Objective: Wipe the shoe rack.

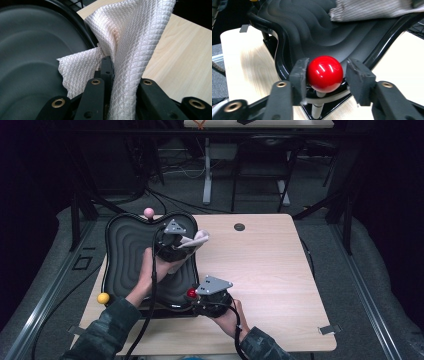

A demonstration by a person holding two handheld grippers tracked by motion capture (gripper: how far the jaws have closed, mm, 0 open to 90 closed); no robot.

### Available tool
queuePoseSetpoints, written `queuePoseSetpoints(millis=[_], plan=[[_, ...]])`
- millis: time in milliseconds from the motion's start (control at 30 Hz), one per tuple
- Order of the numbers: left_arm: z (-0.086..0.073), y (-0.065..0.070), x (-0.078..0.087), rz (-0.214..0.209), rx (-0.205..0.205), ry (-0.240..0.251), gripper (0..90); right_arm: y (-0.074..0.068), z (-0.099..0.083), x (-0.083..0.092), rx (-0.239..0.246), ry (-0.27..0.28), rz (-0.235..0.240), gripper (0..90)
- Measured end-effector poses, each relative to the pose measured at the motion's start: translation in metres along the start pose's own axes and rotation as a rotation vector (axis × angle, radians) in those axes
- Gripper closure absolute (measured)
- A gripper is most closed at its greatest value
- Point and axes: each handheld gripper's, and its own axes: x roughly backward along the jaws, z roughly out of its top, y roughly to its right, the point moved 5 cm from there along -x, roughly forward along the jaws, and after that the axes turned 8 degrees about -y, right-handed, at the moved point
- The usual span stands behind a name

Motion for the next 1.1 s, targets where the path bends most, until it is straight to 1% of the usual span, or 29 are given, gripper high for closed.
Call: queuePoseSetpoints(millis=[33, 100, 233, 267, 400, 567, 667, 700, 800, 833, 900, 933, 1000, 1100], plan=[[0.002, -0.001, -0.001, 0.003, 0.004, 0.003, 81.6, -0.001, 0.000, -0.001, 0.001, 0.000, 0.006, 58.9], [0.007, -0.006, -0.001, 0.011, 0.012, 0.010, 81.6, -0.001, -0.001, -0.001, 0.000, 0.000, -0.015, 59.3], [0.018, -0.015, -0.003, 0.031, 0.031, 0.017, 81.6, -0.002, -0.001, -0.002, -0.005, 0.013, -0.014, 59.6], [0.022, -0.017, -0.004, 0.043, 0.033, 0.022, 81.6, -0.002, -0.001, -0.002, -0.005, 0.013, -0.017, 59.6], [0.034, -0.027, -0.006, 0.078, 0.047, 0.018, 81.6, -0.002, -0.002, -0.002, -0.008, 0.016, -0.023, 59.7], [0.045, -0.041, -0.006, 0.094, 0.082, 0.022, 81.4, -0.002, -0.002, -0.002, -0.016, 0.019, -0.025, 59.7], [0.051, -0.048, -0.005, 0.114, 0.097, 0.019, 81.4, -0.002, -0.002, -0.002, -0.016, 0.015, -0.027, 59.7], [0.052, -0.051, -0.004, 0.122, 0.098, 0.017, 81.4, -0.002, -0.002, -0.003, -0.017, 0.022, -0.030, 59.7], [0.056, -0.059, -0.001, 0.154, 0.115, 0.017, 81.4, -0.003, -0.002, -0.003, -0.020, 0.028, -0.026, 59.8], [0.056, -0.062, 0.001, 0.163, 0.127, 0.019, 81.4, -0.003, -0.002, -0.003, -0.022, 0.028, -0.028, 59.8], [0.055, -0.070, 0.005, 0.195, 0.137, 0.016, 81.3, -0.003, -0.002, -0.003, -0.026, 0.029, -0.030, 59.8], [0.055, -0.072, 0.007, 0.198, 0.147, 0.014, 81.3, -0.003, -0.002, -0.003, -0.026, 0.027, -0.033, 59.8], [0.052, -0.078, 0.011, 0.216, 0.163, 0.016, 81.4, -0.003, -0.001, -0.004, -0.029, 0.026, -0.036, 59.9], [0.047, -0.087, 0.017, 0.236, 0.189, 0.008, 81.4, -0.003, -0.001, -0.005, -0.046, 0.024, -0.047, 59.9]])
